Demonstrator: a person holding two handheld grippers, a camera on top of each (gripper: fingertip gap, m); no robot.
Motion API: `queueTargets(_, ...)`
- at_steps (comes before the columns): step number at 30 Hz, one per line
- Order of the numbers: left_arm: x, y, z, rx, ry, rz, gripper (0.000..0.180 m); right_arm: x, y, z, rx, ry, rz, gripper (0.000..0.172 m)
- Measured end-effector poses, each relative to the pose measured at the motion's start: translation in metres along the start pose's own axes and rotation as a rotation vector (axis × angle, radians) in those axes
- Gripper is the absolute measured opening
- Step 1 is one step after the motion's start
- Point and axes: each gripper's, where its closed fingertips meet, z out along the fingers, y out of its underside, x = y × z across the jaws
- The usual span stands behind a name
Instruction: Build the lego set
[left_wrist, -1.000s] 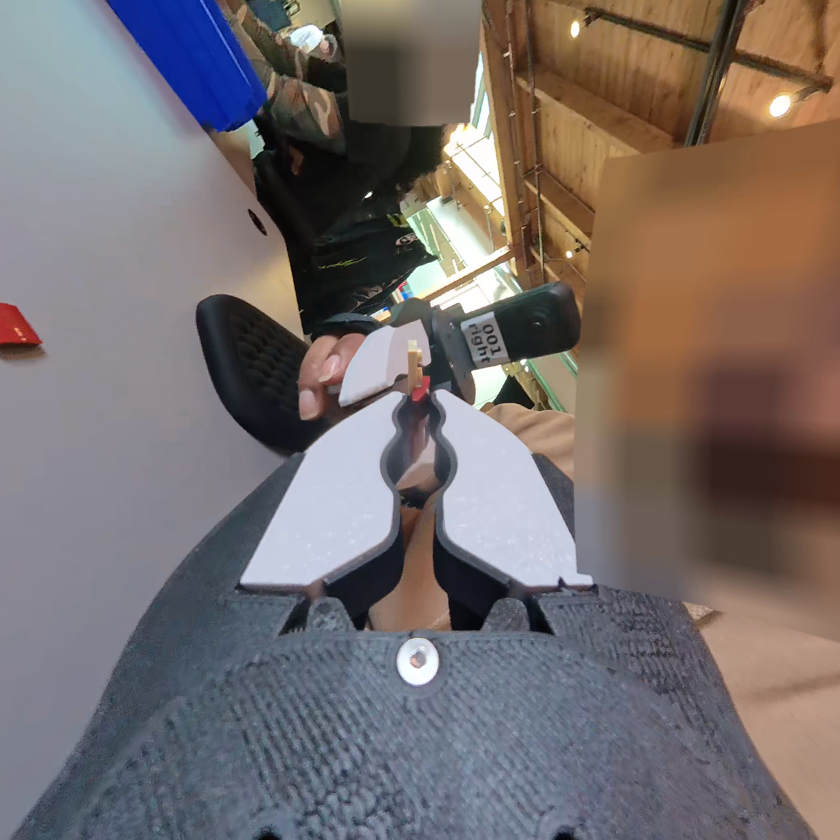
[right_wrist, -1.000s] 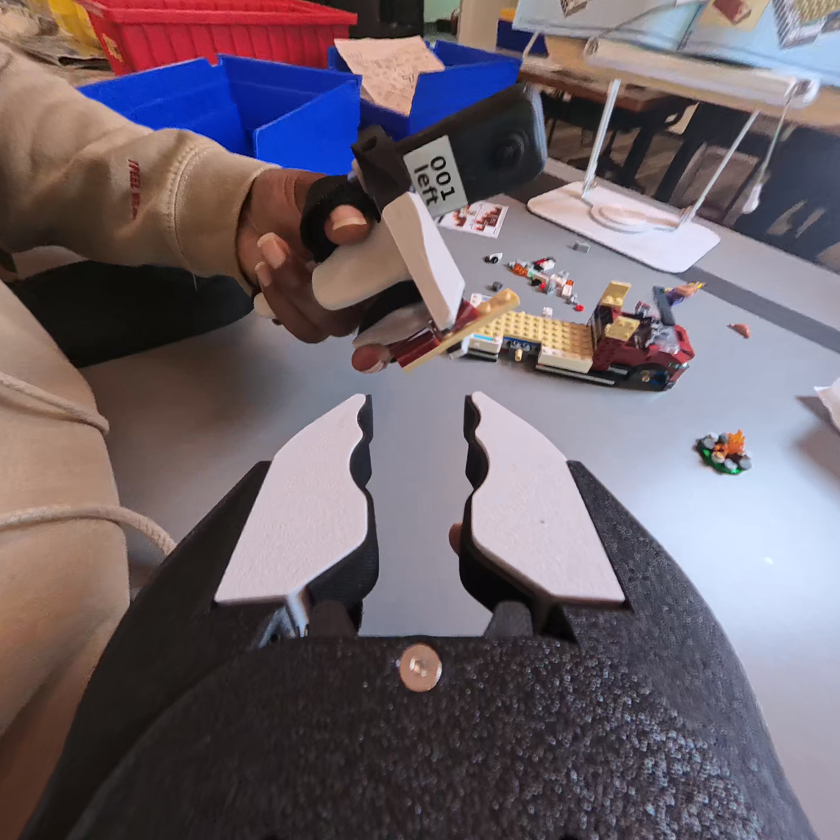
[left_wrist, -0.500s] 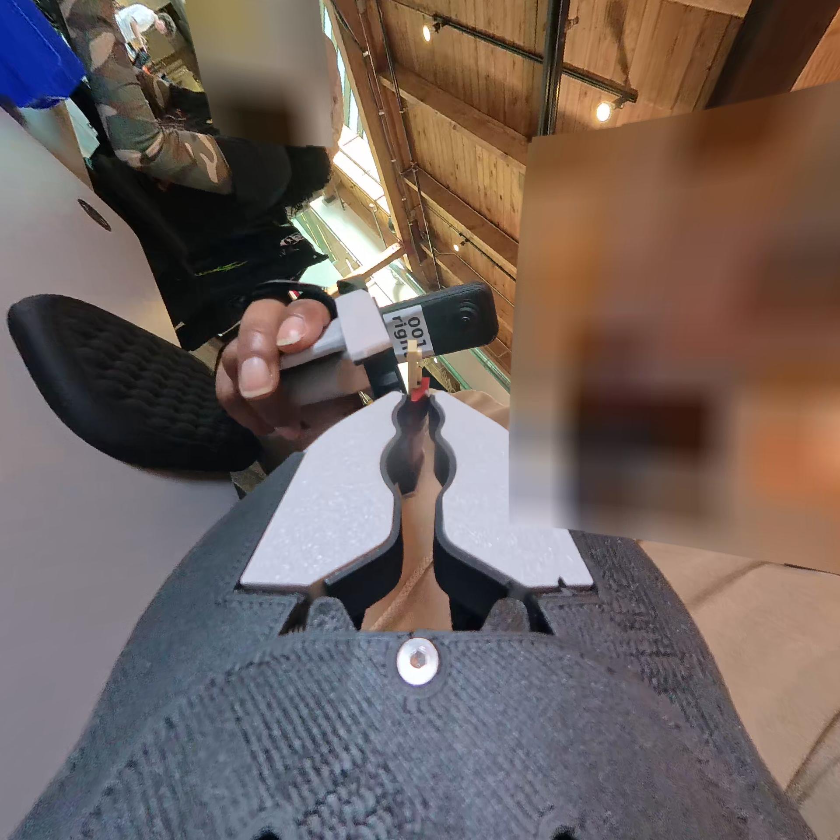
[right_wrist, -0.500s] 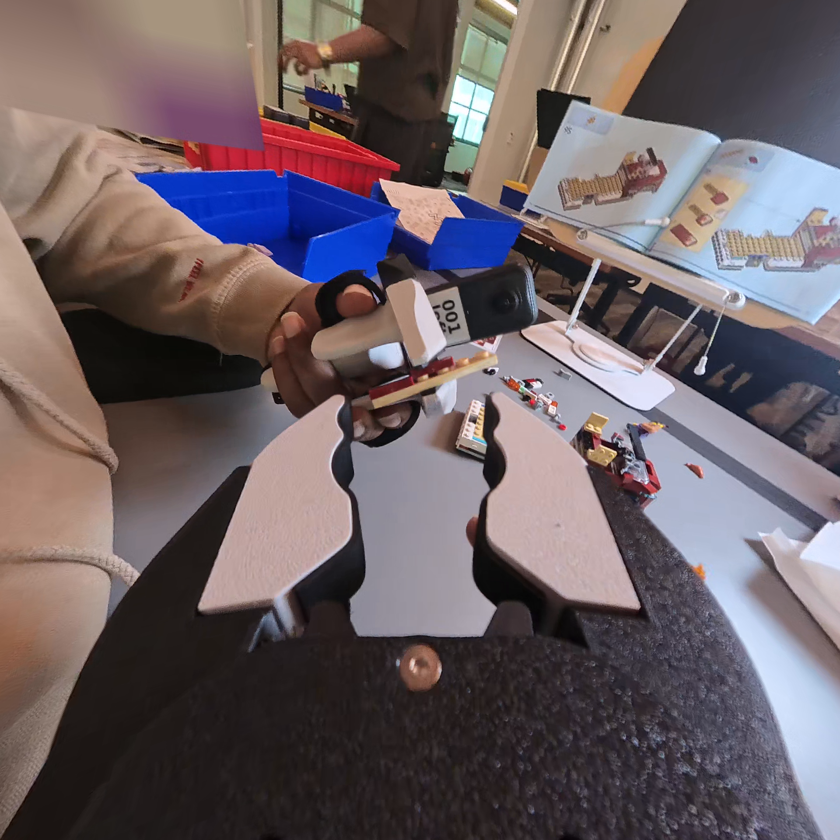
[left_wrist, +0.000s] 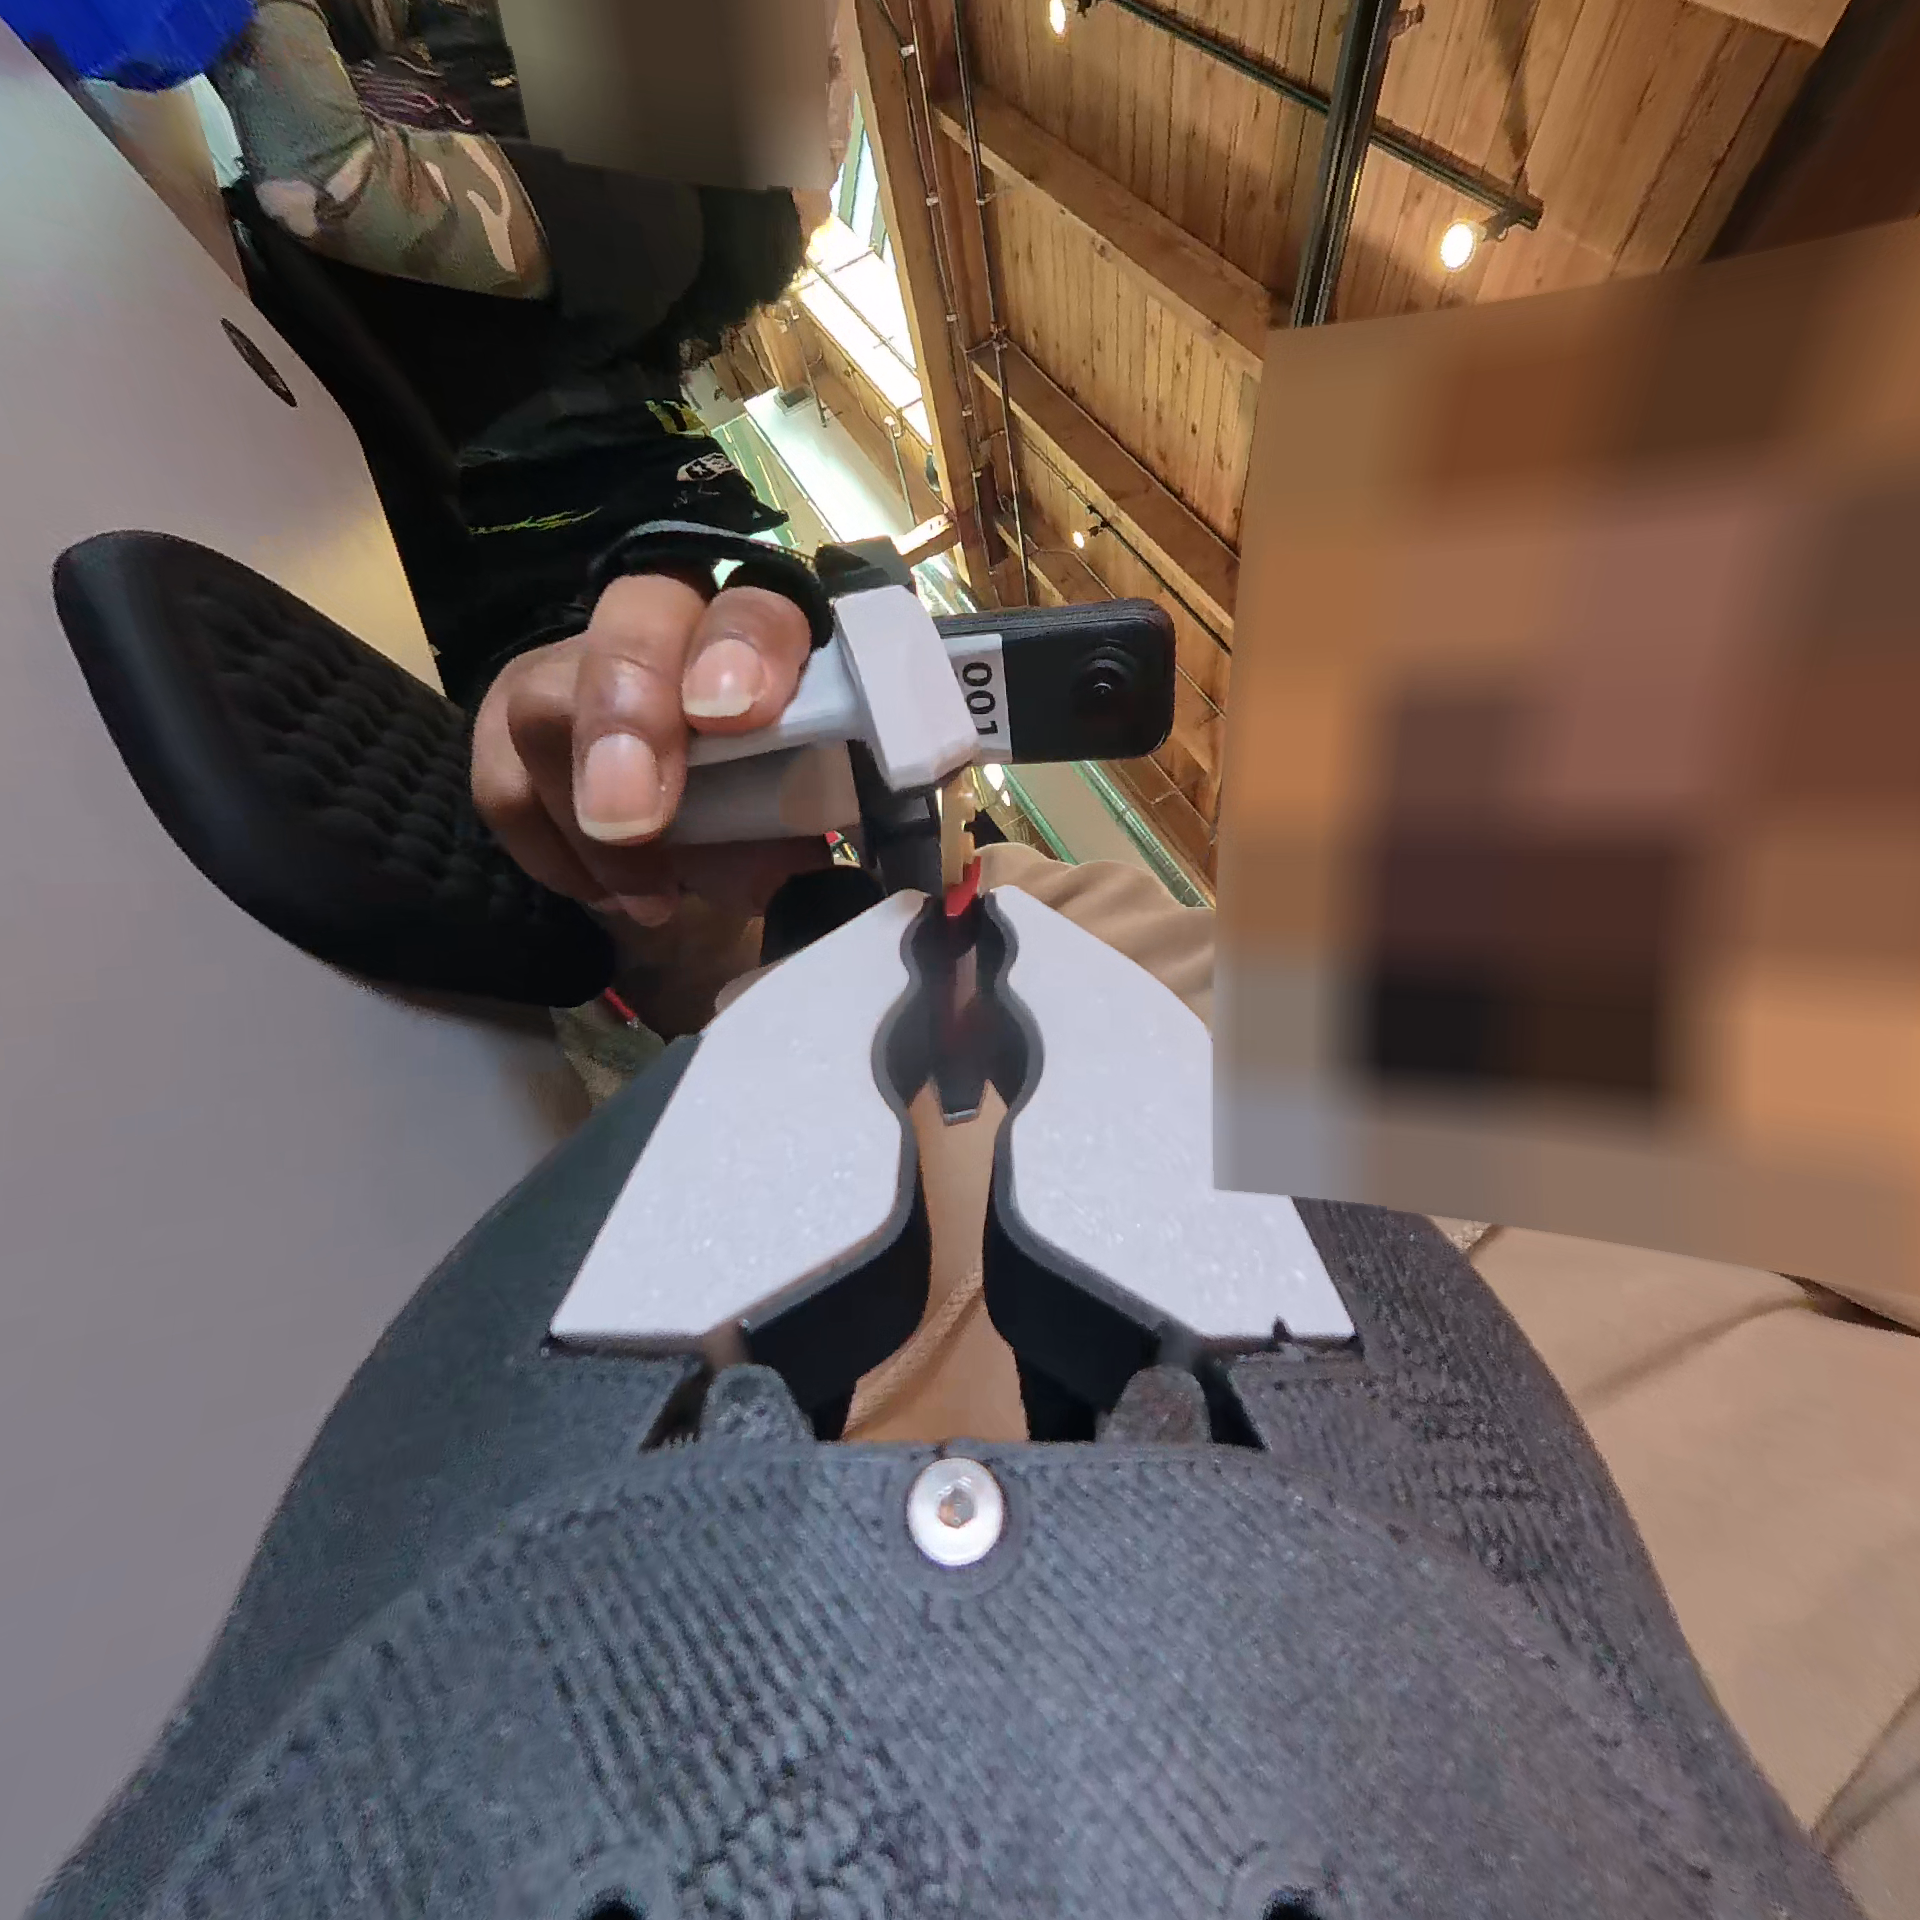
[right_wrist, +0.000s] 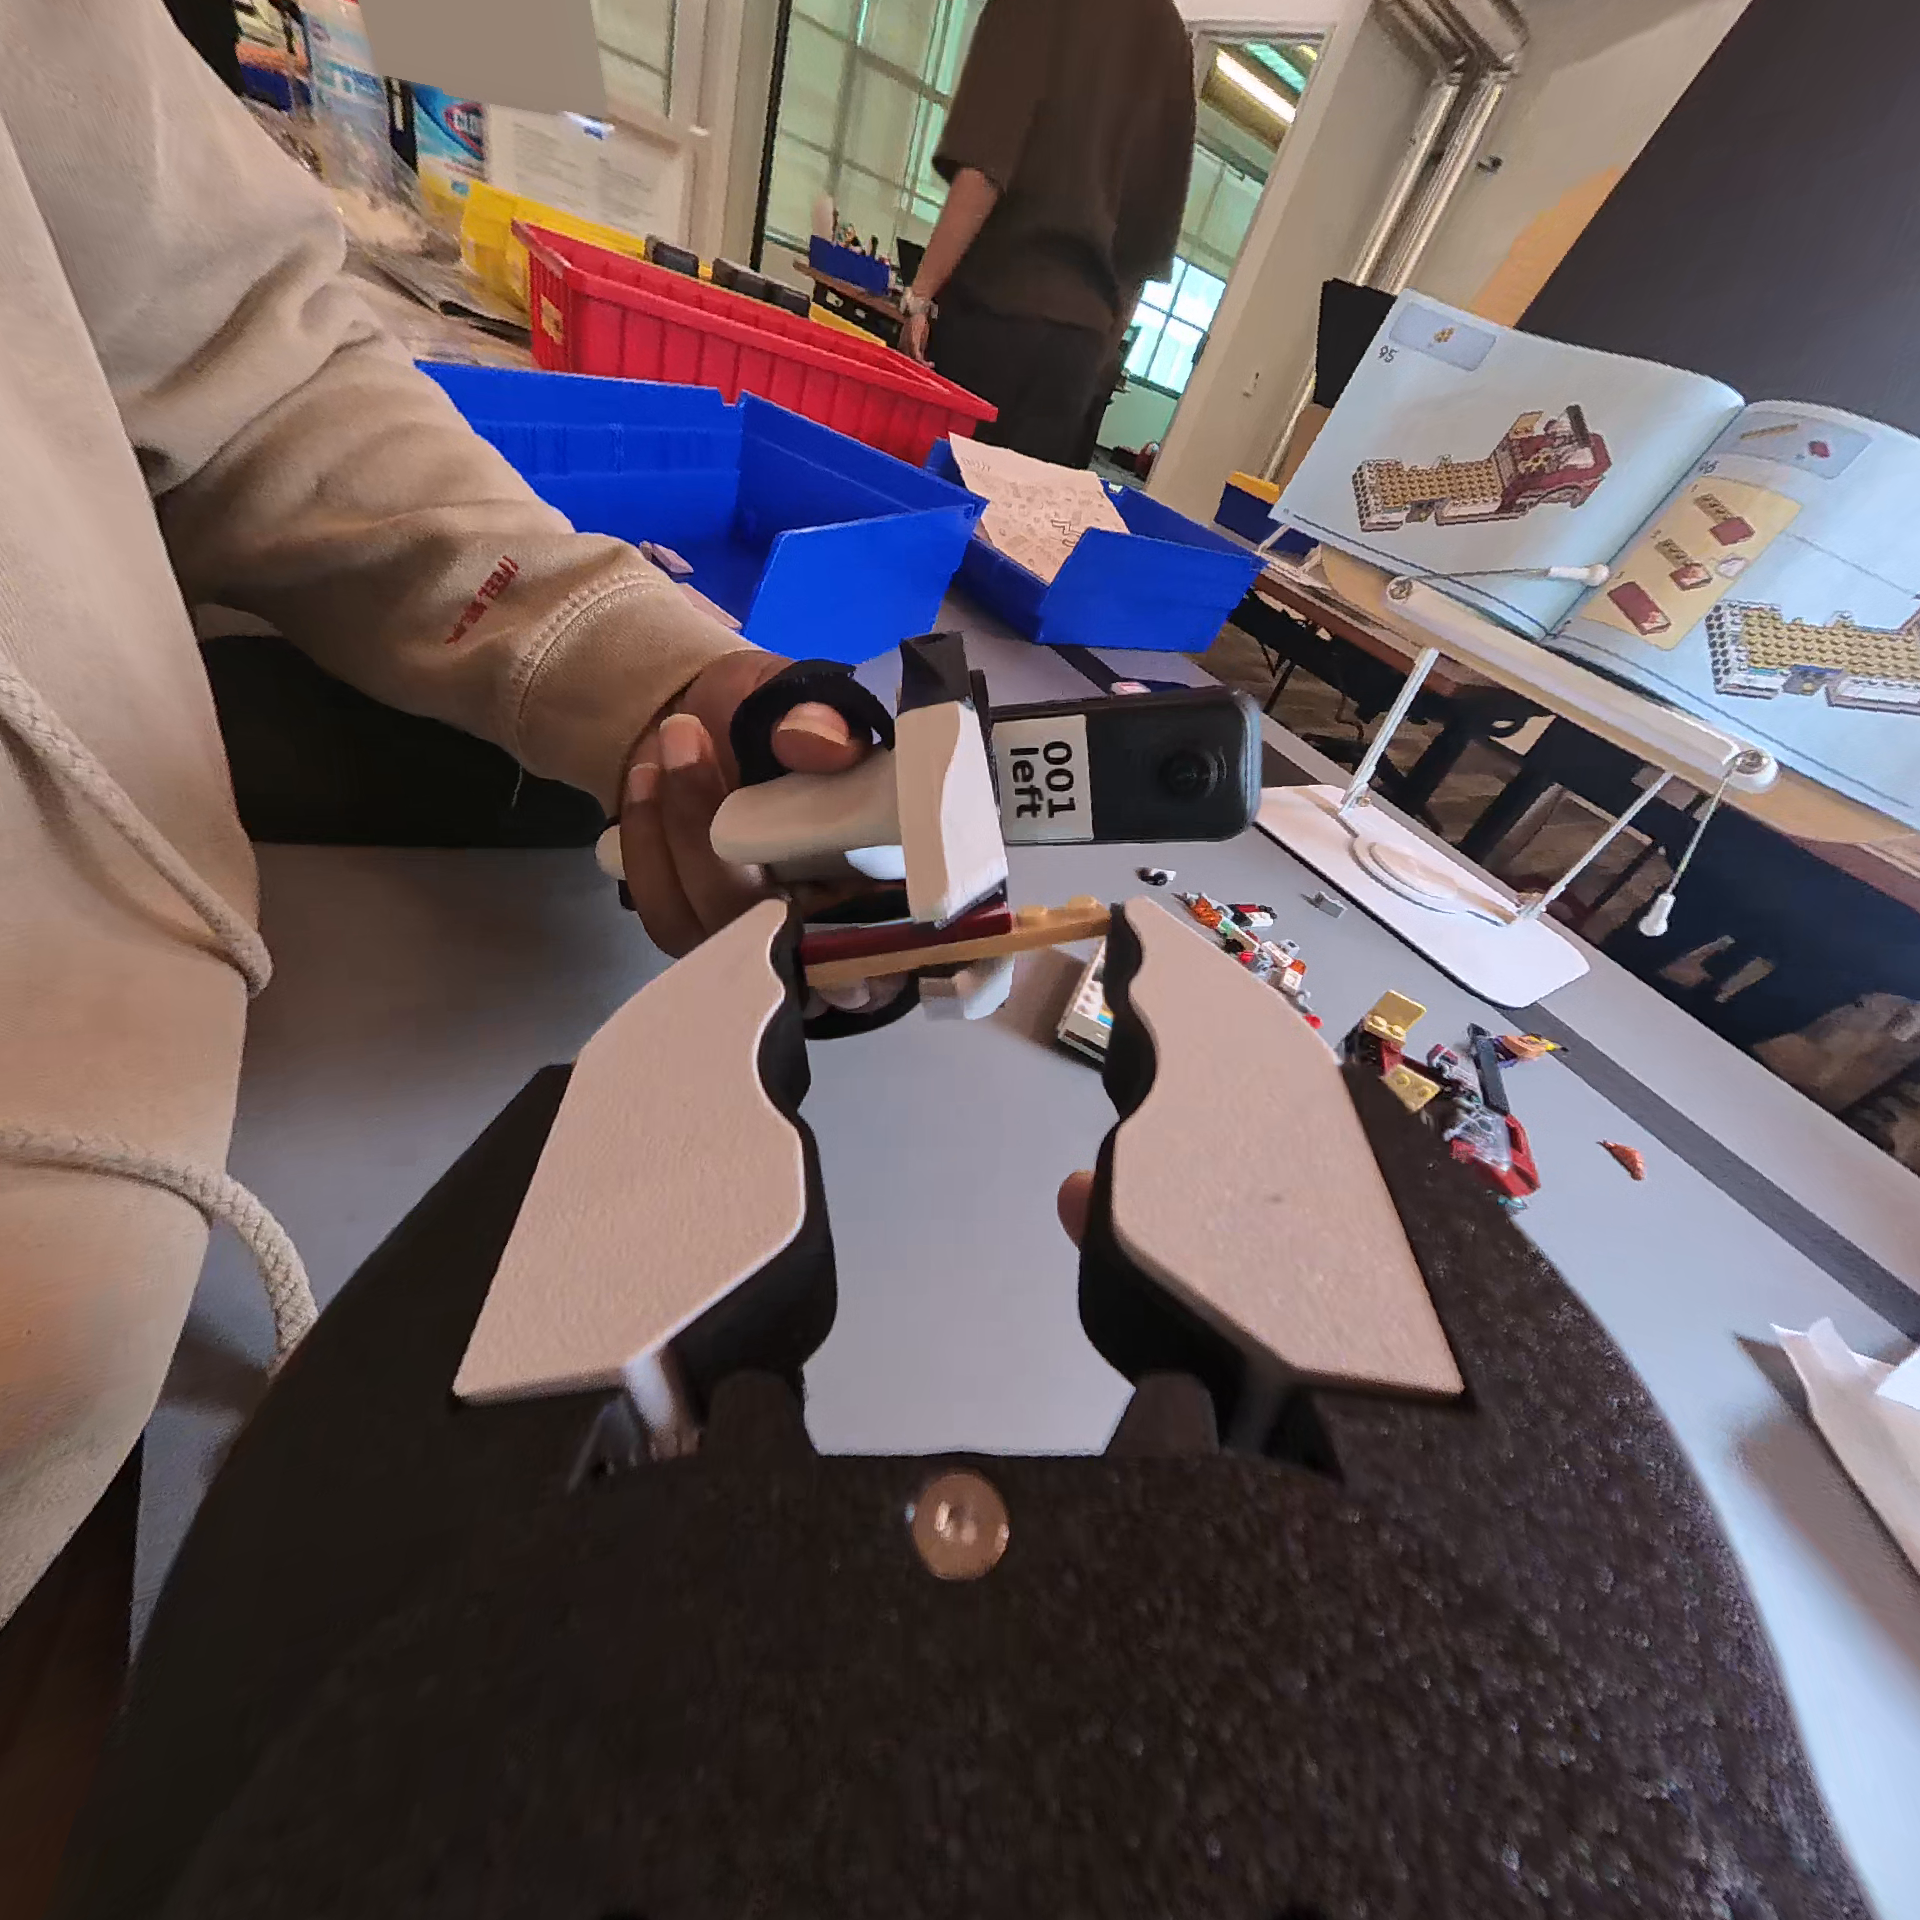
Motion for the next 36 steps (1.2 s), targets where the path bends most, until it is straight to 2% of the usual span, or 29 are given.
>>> queueTargets(8, -0.002, -0.002, -0.002, 0.011, -0.033, 0.029, 0.007, 0.001, 0.001, 0.001, 0.013, -0.004, 0.035, 0.055)
queueTargets(11, -0.002, -0.005, -0.002, 0.020, -0.072, 0.092, 0.008, 0.003, 0.000, 0.002, 0.030, 0.001, 0.036, 0.055)
queueTargets(13, 0.002, -0.009, -0.005, 0.034, -0.092, 0.132, 0.028, 0.005, -0.003, 0.000, 0.060, 0.010, 0.043, 0.055)
queueTargets(18, -0.001, -0.002, -0.004, 0.040, -0.121, 0.128, 0.023, 0.012, -0.007, 0.000, 0.098, 0.067, 0.024, 0.055)
queueTargets(19, -0.002, 0.000, -0.002, 0.038, -0.120, 0.119, 0.011, 0.012, -0.006, 0.001, 0.094, 0.066, 0.025, 0.055)
queueTargets(21, -0.004, -0.003, -0.004, 0.040, -0.151, 0.128, 0.007, 0.015, -0.001, 0.004, 0.076, 0.077, 0.034, 0.055)
queueTargets(24, -0.022, -0.005, -0.014, 0.031, -0.283, 0.110, 0.007, 0.019, 0.019, 0.009, -0.029, 0.081, 0.066, 0.055)
queueTargets(29, -0.053, -0.016, -0.046, 0.103, -0.462, 0.045, 0.006, 0.035, 0.058, 0.005, -0.262, 0.071, 0.201, 0.053)
queueTargets(30, -0.058, -0.017, -0.051, 0.113, -0.488, 0.043, 0.007, 0.044, 0.071, 0.000, -0.345, 0.090, 0.226, 0.048)
queueTargets(34, -0.071, -0.020, -0.065, 0.154, -0.537, 0.013, 0.006, 0.075, 0.121, -0.022, -0.610, 0.111, 0.349, 0.045)
queueTargets(36, -0.074, -0.020, -0.068, 0.160, -0.542, 0.005, 0.006, 0.078, 0.136, -0.027, -0.681, 0.073, 0.401, 0.042)
